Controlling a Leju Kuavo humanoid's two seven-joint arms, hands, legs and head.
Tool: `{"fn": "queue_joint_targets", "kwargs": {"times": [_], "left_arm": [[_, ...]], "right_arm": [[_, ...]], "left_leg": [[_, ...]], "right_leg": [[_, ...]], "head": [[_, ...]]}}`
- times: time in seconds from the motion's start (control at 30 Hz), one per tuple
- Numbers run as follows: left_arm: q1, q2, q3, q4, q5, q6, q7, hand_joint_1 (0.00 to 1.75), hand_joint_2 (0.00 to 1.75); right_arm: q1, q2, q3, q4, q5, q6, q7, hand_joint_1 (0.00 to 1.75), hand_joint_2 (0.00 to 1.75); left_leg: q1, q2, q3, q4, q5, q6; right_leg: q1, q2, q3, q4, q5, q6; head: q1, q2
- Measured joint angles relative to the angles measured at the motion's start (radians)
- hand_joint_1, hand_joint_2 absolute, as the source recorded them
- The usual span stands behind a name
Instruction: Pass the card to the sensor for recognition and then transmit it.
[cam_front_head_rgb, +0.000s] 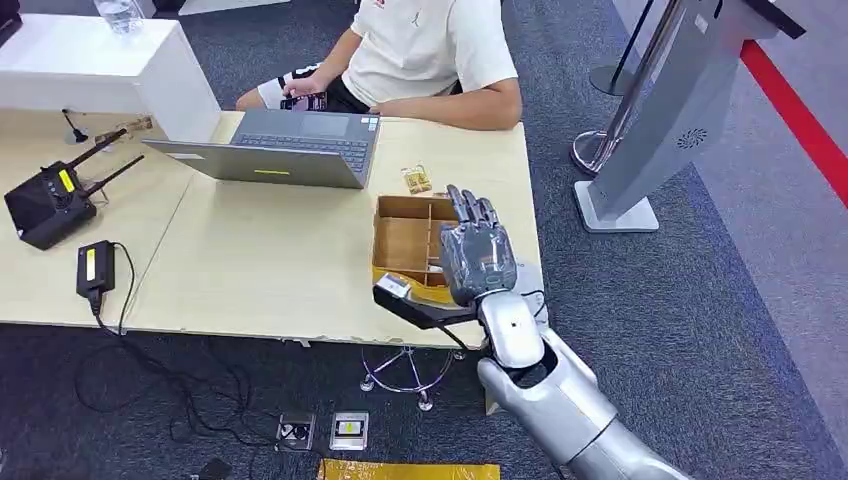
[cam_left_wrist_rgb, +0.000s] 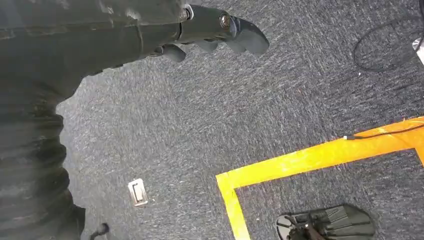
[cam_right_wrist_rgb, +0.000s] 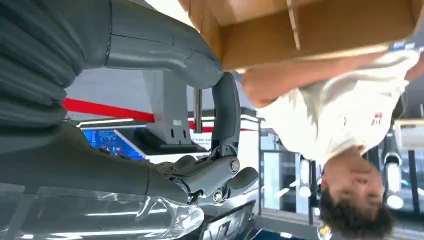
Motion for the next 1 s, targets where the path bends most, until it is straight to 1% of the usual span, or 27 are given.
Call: {"fn": "queue_joint_targets", "kwargs": {"times": [0.03,0.07,0.1,0.13,0.27,0.4,0.6,0.7,0.87,1.0], "left_arm": [[0.000,0.000,0.000,0.000,-0.002,0.000,0.000,0.00,1.75],[0.000,0.000,0.000,0.000,-0.003,0.000,-0.001,0.00,1.75],[0.000,0.000,0.000,0.000,-0.008,0.000,-0.003,0.00,1.75],[0.000,0.000,0.000,0.000,-0.010,0.000,-0.005,0.00,1.75],[0.000,0.000,-0.003,0.000,-0.020,0.000,-0.010,0.00,1.75],[0.000,0.000,-0.003,0.000,-0.022,0.002,-0.011,0.00,1.75],[0.000,0.000,-0.003,0.000,-0.022,0.002,-0.011,0.00,1.75],[0.000,0.000,-0.003,0.000,-0.021,0.002,-0.011,0.00,1.75],[0.000,0.000,-0.003,0.000,-0.019,0.002,-0.011,0.00,1.75],[-0.001,0.000,-0.003,0.000,-0.019,0.003,-0.012,0.00,1.75]], "right_arm": [[0.002,-0.003,-0.002,-0.013,0.000,0.001,0.001,1.75,1.75],[0.004,-0.005,-0.006,-0.026,0.002,0.002,0.002,1.54,1.75],[0.009,-0.009,-0.013,-0.041,0.005,0.003,0.002,1.54,1.75],[0.012,-0.012,-0.018,-0.055,0.008,0.004,0.002,0.00,1.75],[0.033,-0.026,-0.036,-0.095,0.018,0.017,0.008,0.00,1.75],[0.051,-0.035,-0.046,-0.121,0.018,0.060,0.012,0.00,1.75],[0.081,-0.037,-0.042,-0.137,0.009,0.104,-0.004,0.00,1.75],[0.094,-0.037,-0.041,-0.137,0.003,0.114,-0.013,0.00,1.75],[0.107,-0.034,-0.032,-0.132,-0.004,0.114,-0.028,0.00,1.75],[0.107,-0.029,-0.026,-0.105,-0.008,0.086,-0.040,0.00,1.75]], "left_leg": [[0.000,0.000,0.000,0.000,0.000,0.000],[0.000,0.000,0.000,0.000,0.000,0.000],[0.000,0.000,0.000,0.000,0.000,0.000],[0.000,0.000,0.000,0.000,0.000,0.000],[0.000,0.000,0.000,0.000,0.000,0.000],[0.000,0.000,0.000,0.000,0.000,0.000],[0.000,0.000,0.000,0.000,0.000,0.000],[0.000,0.000,0.000,0.000,0.000,0.000],[0.000,0.000,0.000,0.000,0.000,0.000],[0.000,0.000,0.000,0.000,0.000,0.000]], "right_leg": [[0.000,0.000,0.000,0.000,0.000,0.000],[0.000,0.000,0.000,0.000,0.000,0.000],[0.000,0.000,0.000,0.000,0.000,0.000],[0.000,0.000,0.000,0.000,0.000,0.000],[0.000,0.000,0.000,0.000,0.000,0.000],[0.000,0.000,0.000,0.000,0.000,0.000],[0.000,0.000,0.000,0.000,0.000,0.000],[0.000,0.000,0.000,0.000,0.000,0.000],[0.000,0.000,0.000,0.000,0.000,0.000],[0.000,0.000,0.000,0.000,0.000,0.000]], "head": [[0.000,0.000],[0.000,0.000],[0.000,0.000],[0.000,0.000],[0.000,0.000],[0.000,0.000],[0.000,0.000],[0.000,0.000],[0.000,0.000],[0.000,0.000]]}}
